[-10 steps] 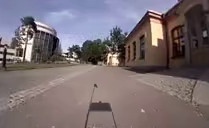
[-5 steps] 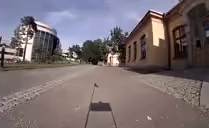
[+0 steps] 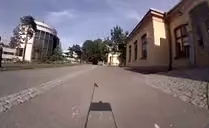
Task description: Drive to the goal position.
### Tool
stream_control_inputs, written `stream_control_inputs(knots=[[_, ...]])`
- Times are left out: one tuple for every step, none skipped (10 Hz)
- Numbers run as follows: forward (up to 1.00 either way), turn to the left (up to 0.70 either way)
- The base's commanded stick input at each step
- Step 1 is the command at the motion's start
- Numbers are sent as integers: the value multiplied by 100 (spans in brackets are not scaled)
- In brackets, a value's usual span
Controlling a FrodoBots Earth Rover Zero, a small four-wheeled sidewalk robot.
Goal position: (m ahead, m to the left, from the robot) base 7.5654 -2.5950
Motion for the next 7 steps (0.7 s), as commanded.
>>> stream_control_inputs(knots=[[45,0],[45,0],[45,0],[45,0],[45,0],[45,0],[45,0]])
